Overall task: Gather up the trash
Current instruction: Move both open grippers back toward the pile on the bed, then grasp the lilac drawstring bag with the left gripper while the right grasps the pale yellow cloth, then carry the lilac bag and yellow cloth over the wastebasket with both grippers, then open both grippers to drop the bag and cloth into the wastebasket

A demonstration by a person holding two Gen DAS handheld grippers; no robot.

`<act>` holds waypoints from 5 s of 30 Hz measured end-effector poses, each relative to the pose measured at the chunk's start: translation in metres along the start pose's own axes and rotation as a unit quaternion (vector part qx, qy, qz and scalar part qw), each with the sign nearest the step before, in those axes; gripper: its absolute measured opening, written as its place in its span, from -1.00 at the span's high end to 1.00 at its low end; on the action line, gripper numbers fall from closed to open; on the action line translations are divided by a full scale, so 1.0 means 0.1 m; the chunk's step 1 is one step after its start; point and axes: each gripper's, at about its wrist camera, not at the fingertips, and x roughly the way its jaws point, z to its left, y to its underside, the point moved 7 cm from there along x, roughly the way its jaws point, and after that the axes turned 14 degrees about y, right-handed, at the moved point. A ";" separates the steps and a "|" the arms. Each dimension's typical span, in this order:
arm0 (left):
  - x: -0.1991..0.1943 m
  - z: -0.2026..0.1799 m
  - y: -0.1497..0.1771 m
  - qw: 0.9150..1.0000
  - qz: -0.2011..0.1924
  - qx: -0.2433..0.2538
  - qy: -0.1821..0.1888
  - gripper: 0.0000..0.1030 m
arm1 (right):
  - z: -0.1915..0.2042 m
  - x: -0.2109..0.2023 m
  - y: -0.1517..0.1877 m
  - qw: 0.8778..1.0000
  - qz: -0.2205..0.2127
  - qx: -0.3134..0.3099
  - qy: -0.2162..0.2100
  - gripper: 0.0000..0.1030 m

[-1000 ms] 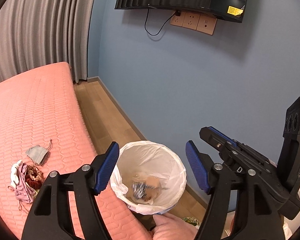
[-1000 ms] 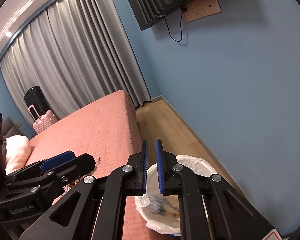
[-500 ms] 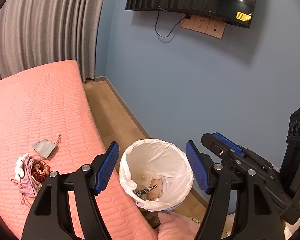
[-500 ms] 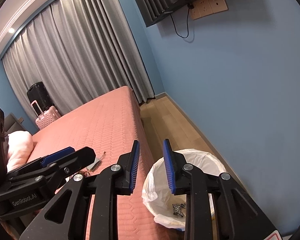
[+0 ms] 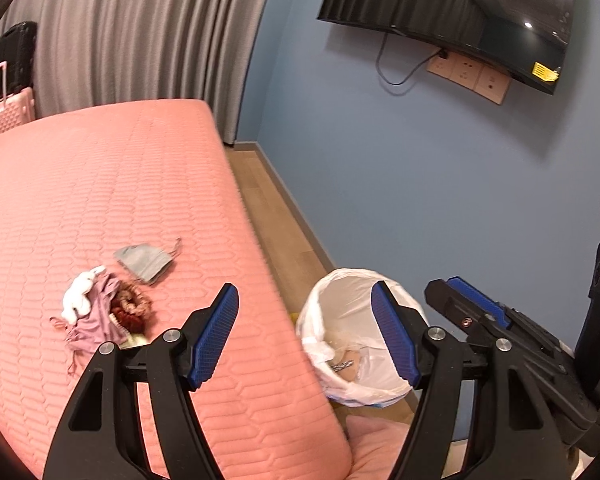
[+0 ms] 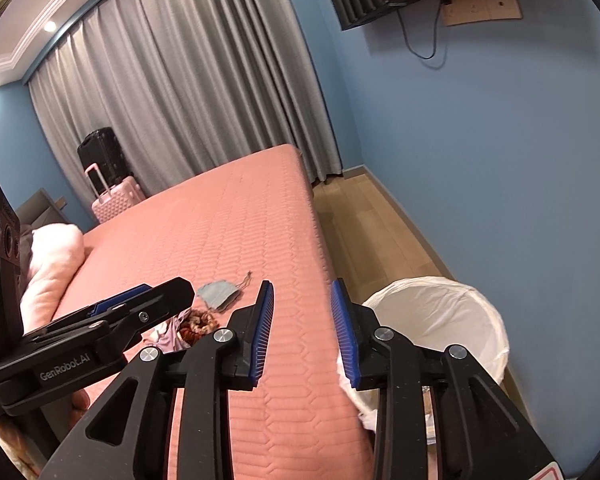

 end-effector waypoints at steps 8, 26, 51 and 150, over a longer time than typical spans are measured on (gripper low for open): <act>-0.26 0.66 0.16 0.998 -0.004 -0.058 -0.040 -0.34 | 0.56 0.10 0.21 0.999 0.022 -0.033 -0.025 0.25; -0.61 2.15 0.83 0.975 0.012 -0.197 -0.105 -0.52 | 1.63 0.72 0.88 0.988 0.105 -0.100 -0.052 0.08; -0.05 3.13 1.16 0.947 0.049 -0.307 -0.087 -0.07 | 2.10 2.16 1.59 0.966 0.227 -0.119 -0.029 0.09; 0.71 -1.24 -0.12 0.991 0.060 0.091 0.081 0.62 | -1.22 -0.42 -0.51 0.993 -0.055 0.089 0.055 0.96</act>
